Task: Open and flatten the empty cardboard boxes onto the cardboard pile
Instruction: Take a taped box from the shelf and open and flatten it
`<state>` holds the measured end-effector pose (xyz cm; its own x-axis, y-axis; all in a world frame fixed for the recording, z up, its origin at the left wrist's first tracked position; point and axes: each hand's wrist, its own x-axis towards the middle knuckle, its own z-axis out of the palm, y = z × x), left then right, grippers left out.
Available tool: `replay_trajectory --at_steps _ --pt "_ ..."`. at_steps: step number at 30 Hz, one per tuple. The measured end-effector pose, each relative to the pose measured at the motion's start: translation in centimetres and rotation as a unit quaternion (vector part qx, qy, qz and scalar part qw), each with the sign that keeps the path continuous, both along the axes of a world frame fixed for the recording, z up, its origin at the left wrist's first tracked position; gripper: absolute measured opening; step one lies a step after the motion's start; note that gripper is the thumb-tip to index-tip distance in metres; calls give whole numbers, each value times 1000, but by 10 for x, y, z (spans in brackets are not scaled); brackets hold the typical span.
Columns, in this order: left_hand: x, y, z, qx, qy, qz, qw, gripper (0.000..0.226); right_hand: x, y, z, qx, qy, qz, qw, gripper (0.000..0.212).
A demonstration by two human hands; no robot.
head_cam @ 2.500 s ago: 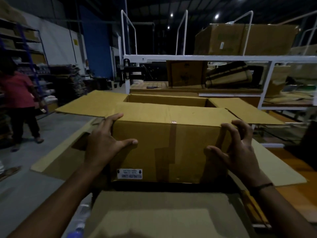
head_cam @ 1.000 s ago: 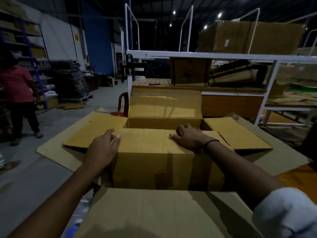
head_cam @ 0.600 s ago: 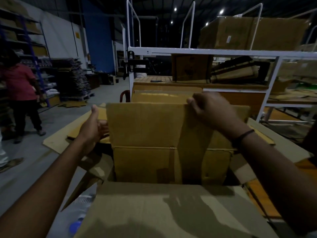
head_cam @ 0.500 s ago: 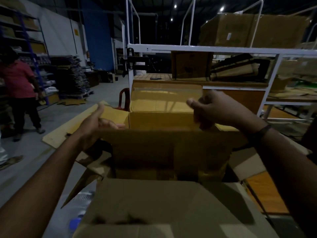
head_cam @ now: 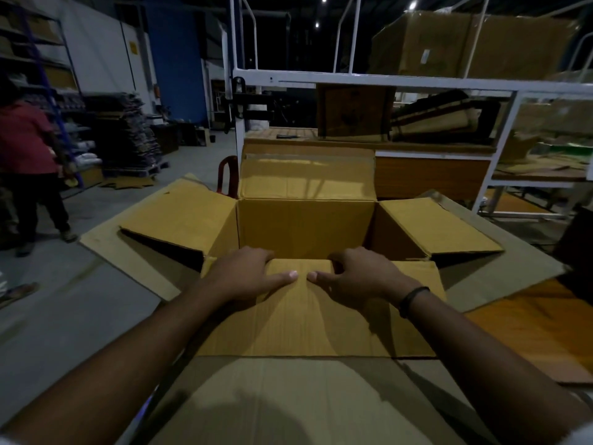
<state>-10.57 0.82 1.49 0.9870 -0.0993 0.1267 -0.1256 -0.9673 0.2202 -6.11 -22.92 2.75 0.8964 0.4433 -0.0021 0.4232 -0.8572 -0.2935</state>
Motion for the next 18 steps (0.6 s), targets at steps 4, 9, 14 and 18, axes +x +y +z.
replay_trajectory --at_steps 4,9,14,18 --pt "4 3 2 -2 -11 -17 1000 54 -4 1 -7 -19 -79 7 997 59" --pt "5 7 -6 13 -59 -25 998 55 -6 -2 -16 -2 -143 24 989 63" --pt "1 6 -13 -2 -107 -28 994 56 -7 5 -40 26 -293 9 956 61" --pt "2 2 -24 -19 -202 3 979 68 -3 11 -48 31 -330 -3 944 59"
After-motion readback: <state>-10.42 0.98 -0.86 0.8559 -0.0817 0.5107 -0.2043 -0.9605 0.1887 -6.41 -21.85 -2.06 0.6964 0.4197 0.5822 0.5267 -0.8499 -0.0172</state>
